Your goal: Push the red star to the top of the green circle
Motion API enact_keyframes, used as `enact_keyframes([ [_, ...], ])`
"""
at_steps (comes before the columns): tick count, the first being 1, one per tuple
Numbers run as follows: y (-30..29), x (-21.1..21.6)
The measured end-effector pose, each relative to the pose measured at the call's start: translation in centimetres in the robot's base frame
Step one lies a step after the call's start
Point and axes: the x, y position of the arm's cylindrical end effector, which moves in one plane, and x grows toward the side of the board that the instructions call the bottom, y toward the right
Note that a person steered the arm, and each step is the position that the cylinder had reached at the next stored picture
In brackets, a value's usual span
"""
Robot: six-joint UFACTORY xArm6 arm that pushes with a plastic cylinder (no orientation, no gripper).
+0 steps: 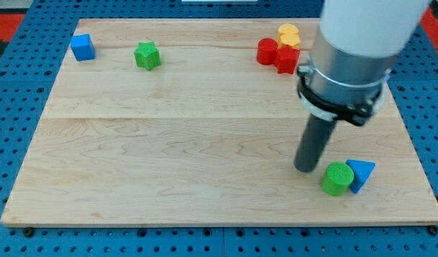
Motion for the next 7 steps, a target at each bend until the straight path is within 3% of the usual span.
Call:
enact_keyframes([
  [1, 0.8, -8.8],
  [2, 10.1, -15.5],
  [3, 13.3, -24.7],
  [4, 12.7, -32.8],
  [6, 1.2, -30.9],
  [7, 4.5, -28.9],
])
